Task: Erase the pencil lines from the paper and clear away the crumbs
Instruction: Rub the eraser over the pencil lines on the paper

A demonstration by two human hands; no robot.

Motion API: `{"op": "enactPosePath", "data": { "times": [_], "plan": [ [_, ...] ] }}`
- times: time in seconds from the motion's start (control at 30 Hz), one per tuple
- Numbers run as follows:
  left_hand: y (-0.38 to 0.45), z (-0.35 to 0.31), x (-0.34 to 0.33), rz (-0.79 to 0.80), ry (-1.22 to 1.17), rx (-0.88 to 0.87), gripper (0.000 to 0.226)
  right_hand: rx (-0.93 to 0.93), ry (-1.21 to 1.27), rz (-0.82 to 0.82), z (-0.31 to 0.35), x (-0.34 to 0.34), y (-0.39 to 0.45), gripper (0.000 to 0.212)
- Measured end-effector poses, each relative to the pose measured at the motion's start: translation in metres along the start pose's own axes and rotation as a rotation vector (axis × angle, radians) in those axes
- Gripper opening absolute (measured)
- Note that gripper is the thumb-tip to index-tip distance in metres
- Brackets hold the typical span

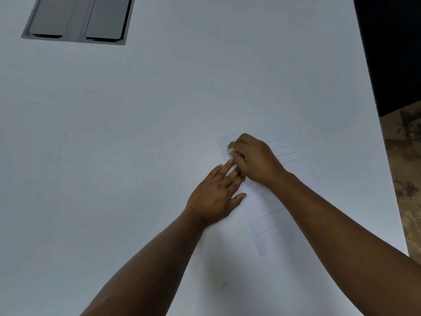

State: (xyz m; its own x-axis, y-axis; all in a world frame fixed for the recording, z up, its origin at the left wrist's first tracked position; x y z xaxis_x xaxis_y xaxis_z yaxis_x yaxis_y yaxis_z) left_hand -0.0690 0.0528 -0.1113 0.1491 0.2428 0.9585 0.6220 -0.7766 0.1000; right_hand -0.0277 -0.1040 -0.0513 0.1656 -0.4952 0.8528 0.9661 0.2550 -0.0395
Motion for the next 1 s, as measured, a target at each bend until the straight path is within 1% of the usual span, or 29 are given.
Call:
{"op": "enactPosePath", "data": {
  "times": [0.07, 0.27, 0.4, 0.6, 0.77, 0.9, 1.0],
  "plan": [
    [0.001, 0.0, 0.001, -0.022, -0.006, -0.012, 0.055, 0.026, -0.026, 0.023, 0.002, -0.005, -0.002, 0.02],
    [-0.001, 0.0, 0.0, 0.026, 0.02, -0.003, 0.057, 0.055, -0.094, -0.061, -0.005, -0.002, 0.04, 0.017],
    [-0.001, 0.0, 0.002, 0.025, 0.03, 0.01, 0.058, -0.013, -0.056, -0.042, -0.008, 0.007, 0.046, 0.019],
    [-0.001, 0.001, -0.001, 0.008, -0.014, 0.018, 0.058, -0.093, -0.02, -0.041, -0.004, -0.003, -0.016, 0.019],
    [-0.001, -0.001, 0.0, 0.016, 0.002, 0.017, 0.058, -0.221, -0.05, -0.203, -0.016, -0.006, 0.0, 0.017],
    [-0.002, 0.0, -0.001, 0.034, 0.011, 0.023, 0.058, -0.35, 0.004, -0.246, -0.023, 0.001, -0.001, 0.018],
    [-0.003, 0.0, -0.002, 0.044, 0.005, 0.027, 0.058, -0.333, 0.038, -0.27, -0.017, 0.001, -0.021, 0.02]
  ]
}}
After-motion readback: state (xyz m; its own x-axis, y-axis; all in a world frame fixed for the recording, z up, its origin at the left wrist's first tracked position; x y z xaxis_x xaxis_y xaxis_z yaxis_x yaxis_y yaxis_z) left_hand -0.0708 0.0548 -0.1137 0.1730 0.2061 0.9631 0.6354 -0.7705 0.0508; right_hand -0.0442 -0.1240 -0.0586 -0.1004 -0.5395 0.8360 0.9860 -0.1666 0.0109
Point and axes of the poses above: each hand's wrist, its own y-axis towards the middle knuckle, its own x-axis out of the back of the hand, z = x × y, the point moved 2 cm from there along y, towards the middle knuckle, and after that the axes turned 7 degrees about z, right-handed, at the moved point
